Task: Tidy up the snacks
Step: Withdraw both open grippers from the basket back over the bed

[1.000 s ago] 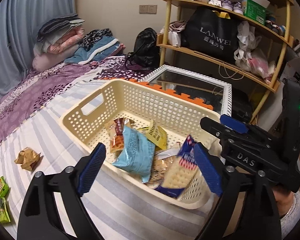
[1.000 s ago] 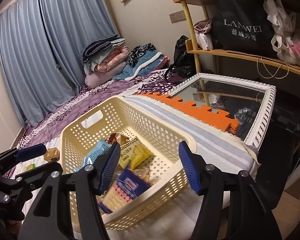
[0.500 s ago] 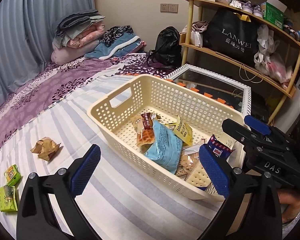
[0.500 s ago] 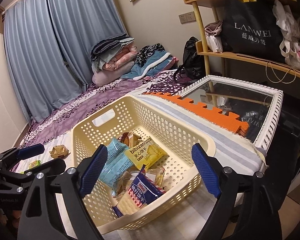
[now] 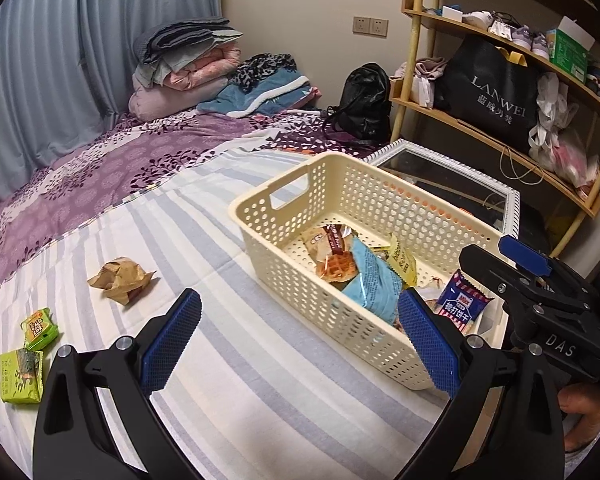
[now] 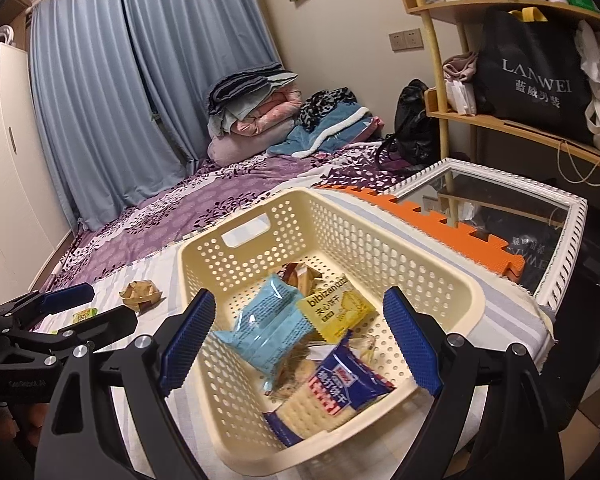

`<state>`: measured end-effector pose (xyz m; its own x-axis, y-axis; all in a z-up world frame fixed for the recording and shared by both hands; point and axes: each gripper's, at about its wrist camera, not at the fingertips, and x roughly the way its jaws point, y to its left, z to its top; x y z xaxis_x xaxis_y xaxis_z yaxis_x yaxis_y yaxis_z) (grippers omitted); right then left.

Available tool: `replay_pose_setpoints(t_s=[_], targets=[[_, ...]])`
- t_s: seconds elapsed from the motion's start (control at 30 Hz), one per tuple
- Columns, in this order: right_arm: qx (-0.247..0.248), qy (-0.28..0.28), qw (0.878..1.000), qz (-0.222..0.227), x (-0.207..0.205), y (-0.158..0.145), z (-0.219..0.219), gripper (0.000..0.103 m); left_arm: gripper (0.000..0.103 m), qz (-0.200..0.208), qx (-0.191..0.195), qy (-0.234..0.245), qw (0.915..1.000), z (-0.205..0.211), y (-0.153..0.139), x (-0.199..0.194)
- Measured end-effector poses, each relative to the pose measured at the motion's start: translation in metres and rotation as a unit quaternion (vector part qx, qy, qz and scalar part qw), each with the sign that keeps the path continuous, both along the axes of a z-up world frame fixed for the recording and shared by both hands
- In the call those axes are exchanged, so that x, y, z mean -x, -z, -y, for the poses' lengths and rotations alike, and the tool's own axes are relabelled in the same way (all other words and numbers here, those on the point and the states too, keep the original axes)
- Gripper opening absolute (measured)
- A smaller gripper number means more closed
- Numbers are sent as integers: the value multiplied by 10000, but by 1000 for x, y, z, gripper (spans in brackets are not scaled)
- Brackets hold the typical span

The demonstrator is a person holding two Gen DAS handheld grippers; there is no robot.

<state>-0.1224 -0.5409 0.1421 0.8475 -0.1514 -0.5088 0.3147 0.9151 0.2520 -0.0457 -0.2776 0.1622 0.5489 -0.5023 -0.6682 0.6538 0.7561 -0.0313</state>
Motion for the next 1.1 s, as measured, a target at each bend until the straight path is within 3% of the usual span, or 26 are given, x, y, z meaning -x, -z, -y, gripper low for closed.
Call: replay_pose_setpoints(t_s=[0.37,1.1], targets=[[102,-309,9995,-1,-10,-7,-29,93,100,-68,85,-390,9992,-34,1,-8],[337,-1009,9943,-97,-41,-21,-92,93,100,-178,254,-1215,9921,-113,3,-34]])
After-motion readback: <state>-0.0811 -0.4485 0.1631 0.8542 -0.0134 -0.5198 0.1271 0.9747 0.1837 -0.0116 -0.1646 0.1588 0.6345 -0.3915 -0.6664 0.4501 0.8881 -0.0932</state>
